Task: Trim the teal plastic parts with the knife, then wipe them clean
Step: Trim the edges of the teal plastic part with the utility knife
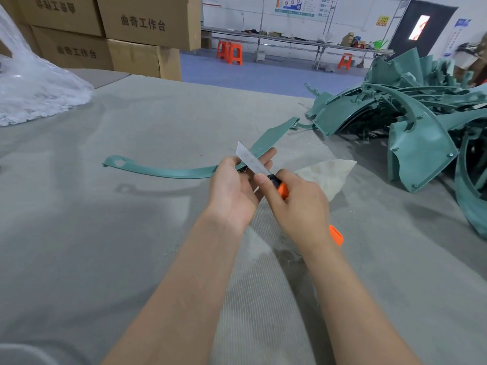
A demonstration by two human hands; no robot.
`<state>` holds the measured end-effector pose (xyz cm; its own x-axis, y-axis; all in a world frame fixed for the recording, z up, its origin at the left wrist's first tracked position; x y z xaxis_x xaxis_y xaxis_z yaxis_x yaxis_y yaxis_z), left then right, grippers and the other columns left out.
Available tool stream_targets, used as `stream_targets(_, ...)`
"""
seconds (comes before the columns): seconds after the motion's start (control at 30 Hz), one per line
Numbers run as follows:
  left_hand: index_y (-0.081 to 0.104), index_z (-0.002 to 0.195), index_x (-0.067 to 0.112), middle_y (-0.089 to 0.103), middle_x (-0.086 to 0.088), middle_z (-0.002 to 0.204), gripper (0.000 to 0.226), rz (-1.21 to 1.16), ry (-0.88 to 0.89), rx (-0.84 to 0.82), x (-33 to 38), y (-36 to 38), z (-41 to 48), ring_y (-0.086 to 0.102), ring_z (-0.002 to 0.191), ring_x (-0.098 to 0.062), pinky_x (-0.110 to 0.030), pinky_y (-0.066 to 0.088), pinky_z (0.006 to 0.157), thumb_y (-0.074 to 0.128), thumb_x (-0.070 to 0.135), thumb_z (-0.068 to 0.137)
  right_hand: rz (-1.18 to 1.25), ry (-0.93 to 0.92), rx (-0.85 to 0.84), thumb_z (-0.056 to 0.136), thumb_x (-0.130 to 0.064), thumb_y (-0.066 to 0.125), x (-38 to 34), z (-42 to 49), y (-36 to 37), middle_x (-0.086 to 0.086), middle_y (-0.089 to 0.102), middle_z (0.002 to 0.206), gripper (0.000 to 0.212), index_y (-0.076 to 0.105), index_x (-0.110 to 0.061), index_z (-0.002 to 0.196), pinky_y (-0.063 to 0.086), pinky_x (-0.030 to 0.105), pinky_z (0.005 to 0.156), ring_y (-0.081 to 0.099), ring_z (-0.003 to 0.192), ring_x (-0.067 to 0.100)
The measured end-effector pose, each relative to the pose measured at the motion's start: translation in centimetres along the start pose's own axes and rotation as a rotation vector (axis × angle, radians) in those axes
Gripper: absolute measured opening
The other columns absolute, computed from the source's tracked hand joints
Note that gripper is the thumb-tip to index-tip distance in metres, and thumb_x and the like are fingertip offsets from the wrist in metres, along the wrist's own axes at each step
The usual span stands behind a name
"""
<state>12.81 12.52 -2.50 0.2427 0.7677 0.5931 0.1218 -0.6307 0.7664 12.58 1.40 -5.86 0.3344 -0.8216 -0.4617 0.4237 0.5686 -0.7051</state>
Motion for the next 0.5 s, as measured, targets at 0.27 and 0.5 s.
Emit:
stream_targets(0.27,0.049,0.133,0.006,0.073,-0.010,0.104,0.042,-0.010,-0.004,-0.005,-0.03,0.01,0.04,0.061,0.109,-0.016,-0.033,0.053,0.085,0.030,0.022,0.100,0.001,-0.010,0.012,0.086,-0.066,0.036,0.08,-0.06,0.10,-0.004,0.043,0.050,0.045,0.040,-0.026,0.066,0.037,0.034,0.054,0.048,0.058,0.025)
stream_targets(0.5,0.046,0.138,0.005,0.073,-0.009,0.108,0.044,0.018,-0.013,-0.007,0.08,0.01,0.03,0.062,0.109,-0.016,-0.035,0.053,0.087,0.031,0.022,0.100,-0.008,-0.012,0.017,0.088,-0.064,0.038,0.19,-0.03,0.28,-0.006,0.041,0.050,0.044,0.034,-0.029,0.063,0.036,0.034,0.054,0.047,0.057,0.024)
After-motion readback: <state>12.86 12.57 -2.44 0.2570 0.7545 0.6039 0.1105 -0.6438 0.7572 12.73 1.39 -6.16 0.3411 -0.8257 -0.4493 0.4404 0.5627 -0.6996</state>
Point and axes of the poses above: each hand's wrist, its own z-axis towards the middle knuckle, its own y-axis out of the palm, x = y × z, the point moved 1 cm from there along z, towards the middle knuckle
